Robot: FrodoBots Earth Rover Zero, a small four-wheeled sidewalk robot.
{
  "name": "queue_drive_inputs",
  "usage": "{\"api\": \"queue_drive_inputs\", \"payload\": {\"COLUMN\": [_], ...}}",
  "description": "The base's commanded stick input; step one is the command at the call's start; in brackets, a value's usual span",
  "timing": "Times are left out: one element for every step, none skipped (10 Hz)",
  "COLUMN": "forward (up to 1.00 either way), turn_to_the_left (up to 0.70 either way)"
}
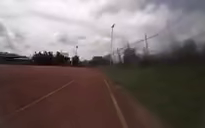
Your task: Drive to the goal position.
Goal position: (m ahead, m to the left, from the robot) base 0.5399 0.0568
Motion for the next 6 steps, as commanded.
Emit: {"api": "queue_drive_inputs", "payload": {"forward": [0.59,0.22,0.01,0.04,0.02,0.00], "turn_to_the_left": [0.00,0.00,0.00,0.00,0.00,0.00]}}
